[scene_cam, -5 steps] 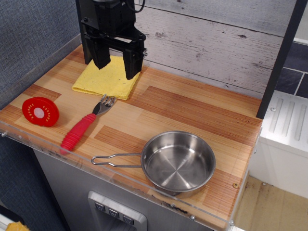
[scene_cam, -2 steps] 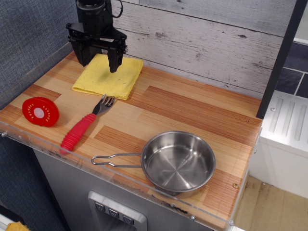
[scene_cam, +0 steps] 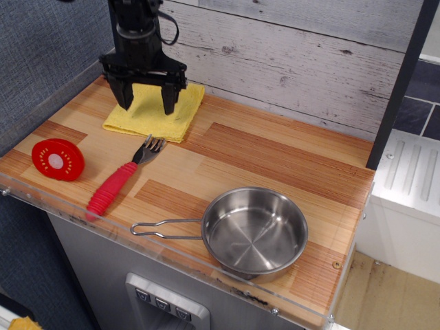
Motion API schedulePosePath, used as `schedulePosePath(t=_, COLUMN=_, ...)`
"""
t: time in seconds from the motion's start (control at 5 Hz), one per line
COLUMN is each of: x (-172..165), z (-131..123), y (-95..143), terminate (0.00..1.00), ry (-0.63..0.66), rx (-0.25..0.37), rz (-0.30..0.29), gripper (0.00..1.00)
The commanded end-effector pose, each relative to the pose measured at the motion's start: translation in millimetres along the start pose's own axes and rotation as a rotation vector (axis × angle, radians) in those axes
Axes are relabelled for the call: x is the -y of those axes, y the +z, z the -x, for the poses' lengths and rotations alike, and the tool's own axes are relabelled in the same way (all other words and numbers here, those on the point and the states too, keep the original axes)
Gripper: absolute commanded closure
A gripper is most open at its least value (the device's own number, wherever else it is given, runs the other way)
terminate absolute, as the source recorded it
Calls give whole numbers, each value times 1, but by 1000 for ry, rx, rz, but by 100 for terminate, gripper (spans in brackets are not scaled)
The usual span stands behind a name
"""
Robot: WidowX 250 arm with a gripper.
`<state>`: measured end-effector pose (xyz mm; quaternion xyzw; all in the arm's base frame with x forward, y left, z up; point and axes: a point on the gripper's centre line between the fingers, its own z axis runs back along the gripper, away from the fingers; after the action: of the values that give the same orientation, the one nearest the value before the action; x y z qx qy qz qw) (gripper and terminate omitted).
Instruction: Move the cloth to the right at the top of the pot
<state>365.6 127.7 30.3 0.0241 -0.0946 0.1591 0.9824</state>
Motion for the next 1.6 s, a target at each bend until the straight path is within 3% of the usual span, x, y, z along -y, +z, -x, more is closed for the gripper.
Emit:
schedulePosePath(t=0.0, x=2, z=4, y=4, terminate=0, ry=81, rx=89, rz=31, gripper=0)
schedulePosePath(t=0.4, x=11, z=9, y=-10, terminate=0, ry=37, rx=36, rz=34, gripper=0)
schedulePosePath(t=0.8, x=53, z=25, y=-18, terminate=0, ry=-31, rx=32, rz=125, gripper=0)
schedulePosePath(t=1.4, x=141, z=48, y=-29, terminate=0, ry=-223, rx=-12, rz=201, gripper=0)
